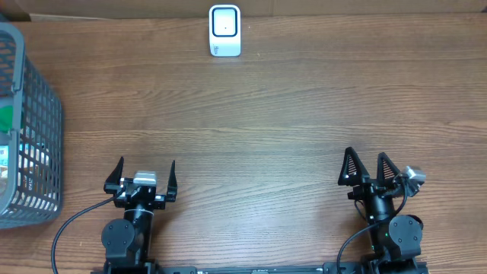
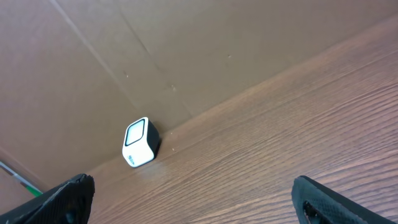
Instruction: Scan the item barcode
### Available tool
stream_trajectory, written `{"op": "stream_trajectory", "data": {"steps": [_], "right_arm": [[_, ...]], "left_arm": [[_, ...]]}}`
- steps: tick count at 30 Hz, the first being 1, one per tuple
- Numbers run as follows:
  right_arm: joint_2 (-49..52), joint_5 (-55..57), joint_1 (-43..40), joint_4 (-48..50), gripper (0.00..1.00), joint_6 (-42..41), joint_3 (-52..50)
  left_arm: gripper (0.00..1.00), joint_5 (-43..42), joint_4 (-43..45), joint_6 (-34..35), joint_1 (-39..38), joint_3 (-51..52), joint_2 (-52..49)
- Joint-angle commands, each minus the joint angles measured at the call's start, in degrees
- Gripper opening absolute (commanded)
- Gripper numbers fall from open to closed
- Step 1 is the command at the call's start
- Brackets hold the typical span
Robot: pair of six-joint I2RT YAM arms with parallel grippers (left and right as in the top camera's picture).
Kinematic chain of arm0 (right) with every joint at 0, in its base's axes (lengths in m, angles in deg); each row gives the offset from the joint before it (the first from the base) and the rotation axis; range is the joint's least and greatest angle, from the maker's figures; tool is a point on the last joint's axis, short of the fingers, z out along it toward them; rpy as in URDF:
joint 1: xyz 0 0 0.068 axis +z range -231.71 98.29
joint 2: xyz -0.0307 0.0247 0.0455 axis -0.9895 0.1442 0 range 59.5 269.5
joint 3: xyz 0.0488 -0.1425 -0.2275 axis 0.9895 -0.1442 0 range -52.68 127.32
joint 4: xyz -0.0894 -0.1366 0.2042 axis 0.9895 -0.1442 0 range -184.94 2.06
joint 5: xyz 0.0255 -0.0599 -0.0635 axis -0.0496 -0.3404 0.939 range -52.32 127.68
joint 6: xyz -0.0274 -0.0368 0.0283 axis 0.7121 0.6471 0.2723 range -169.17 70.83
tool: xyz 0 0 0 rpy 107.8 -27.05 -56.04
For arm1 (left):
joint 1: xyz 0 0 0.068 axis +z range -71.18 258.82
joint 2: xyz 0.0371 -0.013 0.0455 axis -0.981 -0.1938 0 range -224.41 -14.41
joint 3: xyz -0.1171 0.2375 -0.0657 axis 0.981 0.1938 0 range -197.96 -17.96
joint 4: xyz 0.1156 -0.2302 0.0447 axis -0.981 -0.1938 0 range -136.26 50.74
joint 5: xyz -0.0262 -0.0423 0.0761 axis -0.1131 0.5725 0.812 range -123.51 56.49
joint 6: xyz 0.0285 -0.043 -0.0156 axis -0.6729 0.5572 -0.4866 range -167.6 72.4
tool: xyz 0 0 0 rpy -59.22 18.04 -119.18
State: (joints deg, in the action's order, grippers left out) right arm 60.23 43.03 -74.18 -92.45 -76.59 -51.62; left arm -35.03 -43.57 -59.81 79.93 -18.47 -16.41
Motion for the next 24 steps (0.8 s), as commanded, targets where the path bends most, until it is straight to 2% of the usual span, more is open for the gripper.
{"op": "stream_trajectory", "data": {"steps": [1,11,15,21,24], "right_arm": [[-0.2,0.1,-0.1,0.3,1.0,0.2,-0.6],[-0.2,0.1,-0.1,0.3,1.0,0.2,-0.6],[-0.2,0.1,-0.1,0.3,1.0,0.2,-0.6],[-0.2,0.1,-0.1,0.3,1.0,0.2,-0.6],[-0.2,0.1,-0.1,0.3,1.0,0.2,-0.6]], "left_arm": [[0.99,-1.4,0.1,0.7,-0.4,0.2,-0.2],[1.0,-1.5,-0.9,4.2,-0.4,-2.2,-0.2],[1.0,-0.8,-4.0,4.6,-0.4,-5.9,-0.4],[1.0,-1.0,-8.9,4.8,-0.4,-16.0,-7.2],[1.0,-1.8,-11.7,8.2,-0.4,-24.4,-15.5]]}}
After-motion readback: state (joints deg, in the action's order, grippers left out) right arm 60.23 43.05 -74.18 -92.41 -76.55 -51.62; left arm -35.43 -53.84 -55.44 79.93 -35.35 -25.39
